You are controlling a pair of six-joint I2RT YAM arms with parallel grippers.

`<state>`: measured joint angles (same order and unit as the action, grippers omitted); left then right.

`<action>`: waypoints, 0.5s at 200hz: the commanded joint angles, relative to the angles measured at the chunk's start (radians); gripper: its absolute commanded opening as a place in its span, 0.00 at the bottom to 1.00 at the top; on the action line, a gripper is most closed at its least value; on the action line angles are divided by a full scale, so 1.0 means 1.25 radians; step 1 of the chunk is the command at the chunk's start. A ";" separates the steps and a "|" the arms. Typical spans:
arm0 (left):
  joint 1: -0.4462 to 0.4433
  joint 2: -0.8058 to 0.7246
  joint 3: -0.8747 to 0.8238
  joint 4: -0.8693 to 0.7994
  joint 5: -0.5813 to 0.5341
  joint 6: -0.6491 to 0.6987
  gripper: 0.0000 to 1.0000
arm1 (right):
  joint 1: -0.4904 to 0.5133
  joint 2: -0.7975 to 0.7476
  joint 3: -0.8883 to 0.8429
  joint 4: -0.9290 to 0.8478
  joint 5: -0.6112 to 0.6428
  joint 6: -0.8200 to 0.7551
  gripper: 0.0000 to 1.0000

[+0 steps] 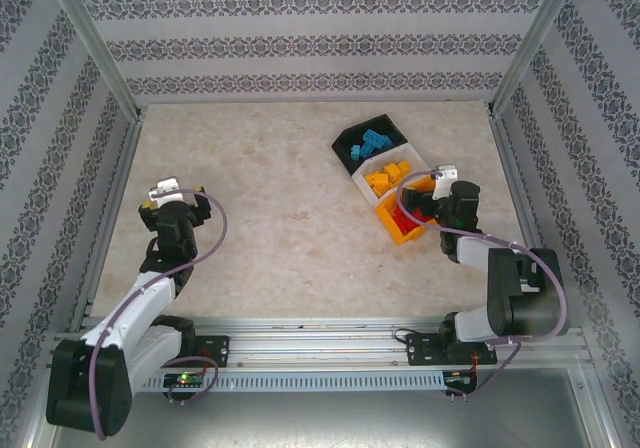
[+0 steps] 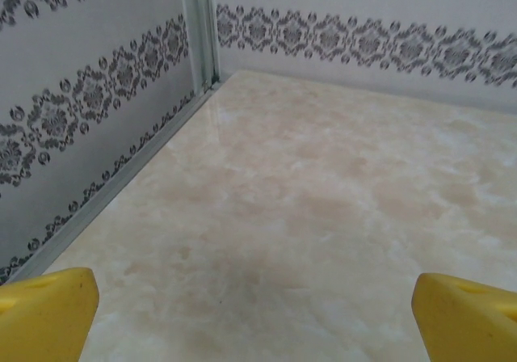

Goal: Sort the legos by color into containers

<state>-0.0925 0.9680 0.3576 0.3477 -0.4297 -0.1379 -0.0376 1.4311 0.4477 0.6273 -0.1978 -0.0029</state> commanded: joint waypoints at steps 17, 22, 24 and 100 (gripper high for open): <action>0.018 0.130 -0.018 0.188 0.053 0.033 1.00 | -0.006 0.030 0.025 0.048 -0.032 0.009 0.98; 0.019 0.147 -0.017 0.200 0.057 0.035 1.00 | -0.006 0.031 0.025 0.048 -0.032 0.010 0.98; 0.019 0.153 -0.015 0.203 0.059 0.034 1.00 | -0.006 0.033 0.026 0.049 -0.031 0.010 0.98; 0.030 0.350 0.010 0.355 0.116 0.070 1.00 | -0.006 0.032 0.027 0.048 -0.038 0.005 0.98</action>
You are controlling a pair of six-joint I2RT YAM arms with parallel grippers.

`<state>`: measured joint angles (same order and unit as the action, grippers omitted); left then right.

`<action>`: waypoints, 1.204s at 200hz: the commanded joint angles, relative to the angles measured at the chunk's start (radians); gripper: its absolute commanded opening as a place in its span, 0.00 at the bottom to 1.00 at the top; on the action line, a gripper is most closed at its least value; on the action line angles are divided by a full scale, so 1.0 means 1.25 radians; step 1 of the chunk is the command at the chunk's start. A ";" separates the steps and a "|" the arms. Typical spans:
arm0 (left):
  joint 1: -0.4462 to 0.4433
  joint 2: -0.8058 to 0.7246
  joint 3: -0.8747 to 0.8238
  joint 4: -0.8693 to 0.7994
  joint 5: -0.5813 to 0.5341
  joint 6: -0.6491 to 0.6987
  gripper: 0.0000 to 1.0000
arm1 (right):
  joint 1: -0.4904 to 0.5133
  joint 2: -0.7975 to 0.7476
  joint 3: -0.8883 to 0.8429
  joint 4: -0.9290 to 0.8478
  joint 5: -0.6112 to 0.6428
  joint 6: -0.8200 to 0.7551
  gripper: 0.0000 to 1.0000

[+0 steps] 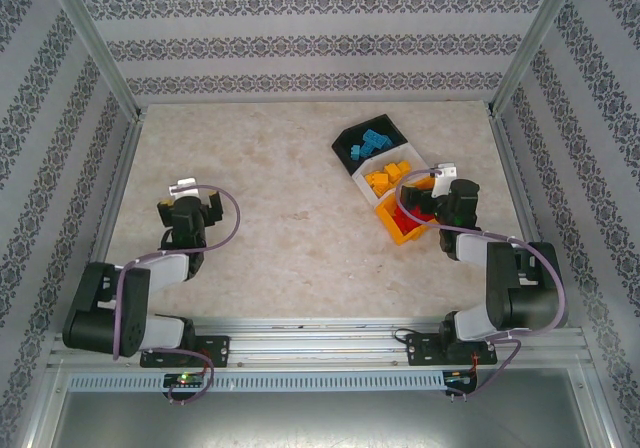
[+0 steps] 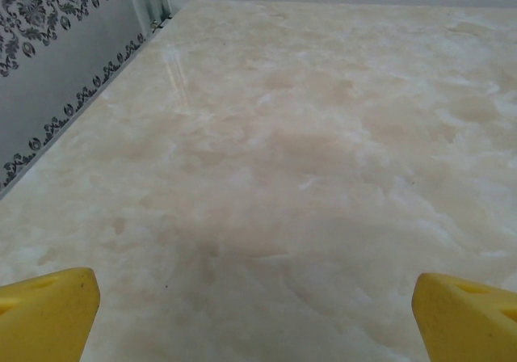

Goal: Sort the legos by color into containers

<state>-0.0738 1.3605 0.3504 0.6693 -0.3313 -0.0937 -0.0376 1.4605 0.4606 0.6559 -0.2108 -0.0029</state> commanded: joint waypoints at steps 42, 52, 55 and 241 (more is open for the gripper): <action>0.016 0.117 0.009 0.192 0.108 0.067 1.00 | -0.004 0.007 0.013 0.025 -0.023 0.004 0.98; 0.016 0.128 0.000 0.217 0.120 0.071 1.00 | -0.003 0.007 0.014 0.026 -0.023 0.003 0.98; 0.016 0.130 -0.003 0.224 0.123 0.072 1.00 | -0.003 0.007 0.013 0.026 -0.023 0.003 0.98; 0.041 0.182 0.017 0.243 0.145 0.057 1.00 | 0.026 0.034 -0.077 0.211 0.225 0.058 0.98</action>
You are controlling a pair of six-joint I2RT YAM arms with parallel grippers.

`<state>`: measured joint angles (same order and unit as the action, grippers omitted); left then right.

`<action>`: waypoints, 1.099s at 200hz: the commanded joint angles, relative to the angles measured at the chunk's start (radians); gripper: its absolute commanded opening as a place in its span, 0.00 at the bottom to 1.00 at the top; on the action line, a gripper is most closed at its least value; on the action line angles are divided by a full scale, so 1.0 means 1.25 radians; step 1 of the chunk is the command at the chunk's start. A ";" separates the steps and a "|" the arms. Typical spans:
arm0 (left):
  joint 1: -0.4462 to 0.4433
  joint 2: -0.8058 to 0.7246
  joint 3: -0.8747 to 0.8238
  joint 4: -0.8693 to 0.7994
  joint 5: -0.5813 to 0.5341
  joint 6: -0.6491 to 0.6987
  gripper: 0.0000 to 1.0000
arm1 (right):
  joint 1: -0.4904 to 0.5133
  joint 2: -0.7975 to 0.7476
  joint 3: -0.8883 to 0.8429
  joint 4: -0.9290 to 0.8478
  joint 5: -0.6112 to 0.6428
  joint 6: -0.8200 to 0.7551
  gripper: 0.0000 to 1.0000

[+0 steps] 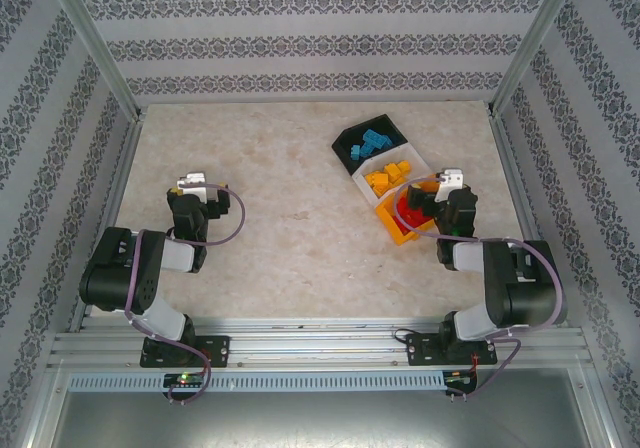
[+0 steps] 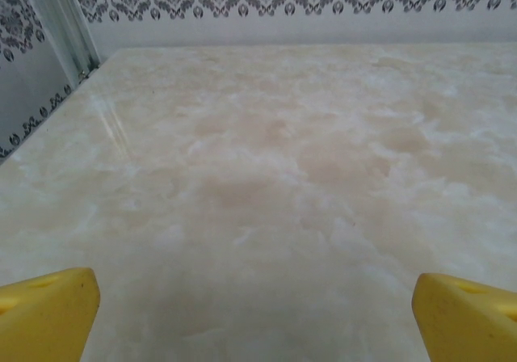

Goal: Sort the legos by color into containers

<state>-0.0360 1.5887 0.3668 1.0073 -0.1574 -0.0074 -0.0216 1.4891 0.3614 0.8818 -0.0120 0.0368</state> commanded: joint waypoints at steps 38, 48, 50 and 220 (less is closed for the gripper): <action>0.010 -0.002 0.002 -0.026 0.008 -0.011 1.00 | 0.018 0.015 0.009 0.025 0.072 0.020 0.98; 0.011 -0.001 0.002 -0.025 0.008 -0.011 1.00 | 0.023 0.016 0.010 0.021 0.077 0.014 0.98; 0.011 0.000 0.002 -0.024 0.007 -0.011 1.00 | 0.024 0.016 0.011 0.020 0.078 0.012 0.98; 0.010 -0.001 0.002 -0.024 0.007 -0.011 1.00 | 0.038 0.015 0.014 0.014 0.093 -0.001 0.98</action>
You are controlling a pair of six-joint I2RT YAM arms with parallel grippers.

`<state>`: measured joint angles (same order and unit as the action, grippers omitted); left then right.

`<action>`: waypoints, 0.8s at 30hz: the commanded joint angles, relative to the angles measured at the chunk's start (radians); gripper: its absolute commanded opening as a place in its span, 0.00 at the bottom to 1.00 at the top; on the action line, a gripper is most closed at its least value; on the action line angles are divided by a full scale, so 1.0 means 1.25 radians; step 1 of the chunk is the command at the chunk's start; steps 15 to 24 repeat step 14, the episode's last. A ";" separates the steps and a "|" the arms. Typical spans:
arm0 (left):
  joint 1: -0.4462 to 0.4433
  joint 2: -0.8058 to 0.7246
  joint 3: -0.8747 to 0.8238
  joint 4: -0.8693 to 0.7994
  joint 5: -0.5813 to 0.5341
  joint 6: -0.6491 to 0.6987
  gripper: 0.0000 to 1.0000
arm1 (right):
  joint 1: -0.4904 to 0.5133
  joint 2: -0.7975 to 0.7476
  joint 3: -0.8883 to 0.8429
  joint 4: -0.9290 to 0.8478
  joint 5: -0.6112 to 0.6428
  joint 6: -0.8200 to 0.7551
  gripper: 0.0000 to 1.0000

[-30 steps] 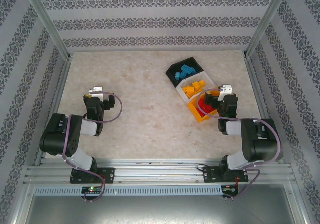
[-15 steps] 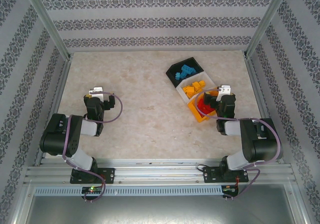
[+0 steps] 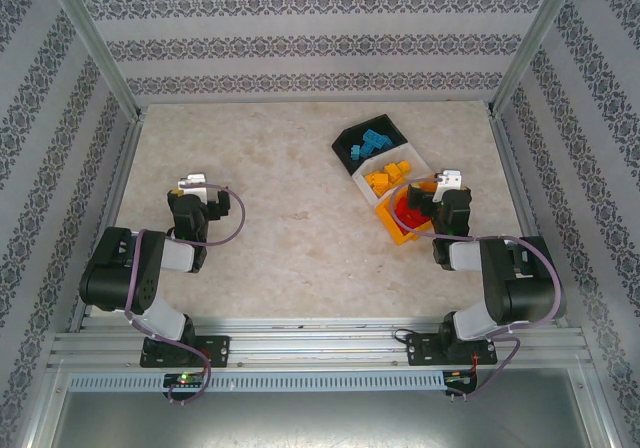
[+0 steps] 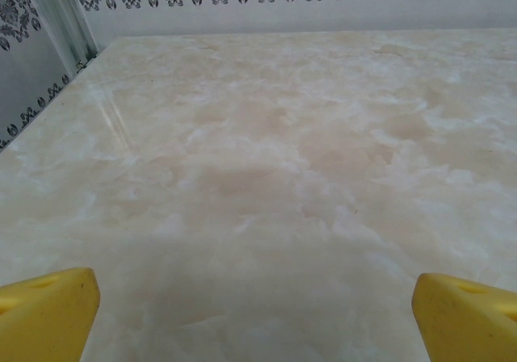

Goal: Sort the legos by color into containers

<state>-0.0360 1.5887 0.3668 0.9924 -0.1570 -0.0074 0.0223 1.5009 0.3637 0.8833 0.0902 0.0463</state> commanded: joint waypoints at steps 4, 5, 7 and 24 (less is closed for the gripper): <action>0.011 -0.001 0.002 -0.013 0.007 -0.011 1.00 | 0.003 0.006 0.013 0.011 0.013 -0.008 0.98; 0.010 -0.001 0.002 -0.013 0.007 -0.011 1.00 | 0.004 0.006 0.015 0.010 0.012 -0.009 0.98; 0.011 0.000 0.002 -0.013 0.007 -0.011 1.00 | 0.003 0.010 0.022 0.000 -0.025 -0.019 0.98; 0.010 -0.001 0.002 -0.013 0.007 -0.011 1.00 | -0.003 0.007 0.021 0.000 -0.057 -0.023 0.98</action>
